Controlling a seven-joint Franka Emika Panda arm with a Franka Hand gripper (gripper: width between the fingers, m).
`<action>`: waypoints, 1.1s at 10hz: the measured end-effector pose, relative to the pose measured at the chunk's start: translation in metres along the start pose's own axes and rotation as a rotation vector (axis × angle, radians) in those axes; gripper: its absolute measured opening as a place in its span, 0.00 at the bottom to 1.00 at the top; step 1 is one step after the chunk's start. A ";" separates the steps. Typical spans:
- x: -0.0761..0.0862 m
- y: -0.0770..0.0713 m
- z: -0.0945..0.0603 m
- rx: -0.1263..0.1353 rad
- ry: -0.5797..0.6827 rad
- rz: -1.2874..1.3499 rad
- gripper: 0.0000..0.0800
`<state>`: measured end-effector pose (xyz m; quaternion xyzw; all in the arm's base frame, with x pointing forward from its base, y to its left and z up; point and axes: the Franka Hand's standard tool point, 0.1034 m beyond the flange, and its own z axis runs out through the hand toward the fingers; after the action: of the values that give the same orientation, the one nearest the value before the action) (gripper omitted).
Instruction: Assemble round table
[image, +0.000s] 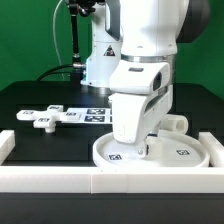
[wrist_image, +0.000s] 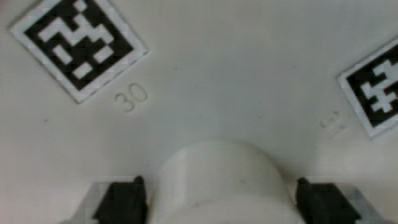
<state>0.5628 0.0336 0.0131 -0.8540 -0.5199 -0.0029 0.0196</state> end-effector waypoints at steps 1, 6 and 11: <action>0.000 0.000 0.000 0.000 0.000 0.000 0.51; -0.010 -0.023 -0.024 -0.004 -0.009 0.138 0.81; 0.028 -0.072 -0.054 -0.031 -0.004 0.344 0.81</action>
Offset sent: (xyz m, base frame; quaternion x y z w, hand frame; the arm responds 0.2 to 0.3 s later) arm -0.0405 -0.0093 0.0320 -0.0212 -0.0153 0.0862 0.9959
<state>0.5121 0.0896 0.0699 -0.9306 -0.3659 -0.0056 0.0057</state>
